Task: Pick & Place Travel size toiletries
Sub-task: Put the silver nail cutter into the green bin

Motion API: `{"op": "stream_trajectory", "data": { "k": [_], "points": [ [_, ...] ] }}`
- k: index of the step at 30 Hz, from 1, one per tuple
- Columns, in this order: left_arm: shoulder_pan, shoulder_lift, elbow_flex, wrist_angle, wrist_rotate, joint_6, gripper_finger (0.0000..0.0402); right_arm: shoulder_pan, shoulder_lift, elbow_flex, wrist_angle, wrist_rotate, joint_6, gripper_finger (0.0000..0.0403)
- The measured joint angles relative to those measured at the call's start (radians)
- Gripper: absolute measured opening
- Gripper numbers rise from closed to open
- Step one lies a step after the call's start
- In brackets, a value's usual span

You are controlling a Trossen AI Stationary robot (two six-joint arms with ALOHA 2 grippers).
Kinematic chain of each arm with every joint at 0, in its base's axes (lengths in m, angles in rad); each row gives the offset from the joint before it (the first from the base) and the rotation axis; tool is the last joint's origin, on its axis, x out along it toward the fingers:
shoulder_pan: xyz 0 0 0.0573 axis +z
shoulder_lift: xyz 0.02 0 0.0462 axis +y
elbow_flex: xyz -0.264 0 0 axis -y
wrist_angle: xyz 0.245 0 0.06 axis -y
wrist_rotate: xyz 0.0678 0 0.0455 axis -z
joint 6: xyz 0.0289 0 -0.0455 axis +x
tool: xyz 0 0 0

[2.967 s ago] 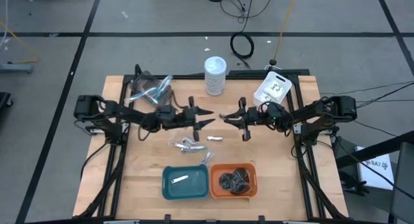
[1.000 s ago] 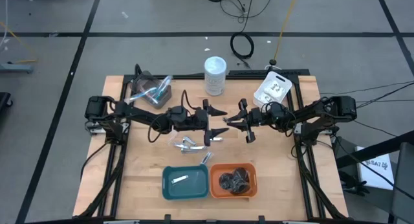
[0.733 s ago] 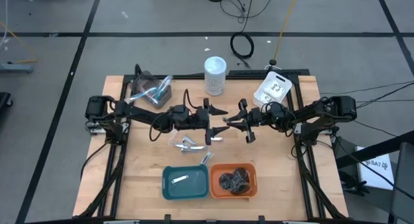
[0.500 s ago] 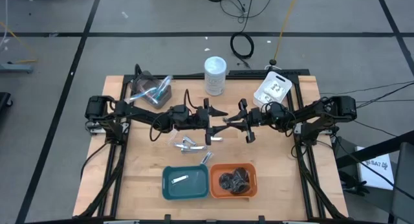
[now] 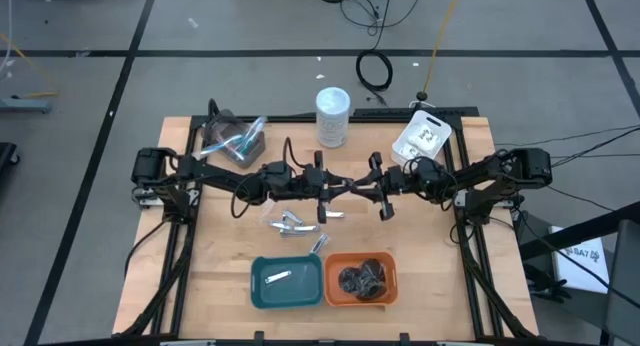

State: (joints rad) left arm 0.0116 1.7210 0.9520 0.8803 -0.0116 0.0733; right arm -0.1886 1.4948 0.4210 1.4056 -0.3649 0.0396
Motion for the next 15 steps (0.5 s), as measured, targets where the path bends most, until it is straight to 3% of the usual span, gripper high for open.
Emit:
{"op": "stream_trajectory", "data": {
  "k": [9,15],
  "points": [
    [0.000,-0.046,0.000,-0.040,-0.007,0.016,0.0029,-0.018,0.000,0.001,-0.074,0.024,0.107,0.0189],
    [-0.022,-0.204,0.000,-0.367,-0.125,0.021,0.0029,-0.048,-0.033,0.000,-0.177,-0.002,0.132,0.0251]
  ]
}}
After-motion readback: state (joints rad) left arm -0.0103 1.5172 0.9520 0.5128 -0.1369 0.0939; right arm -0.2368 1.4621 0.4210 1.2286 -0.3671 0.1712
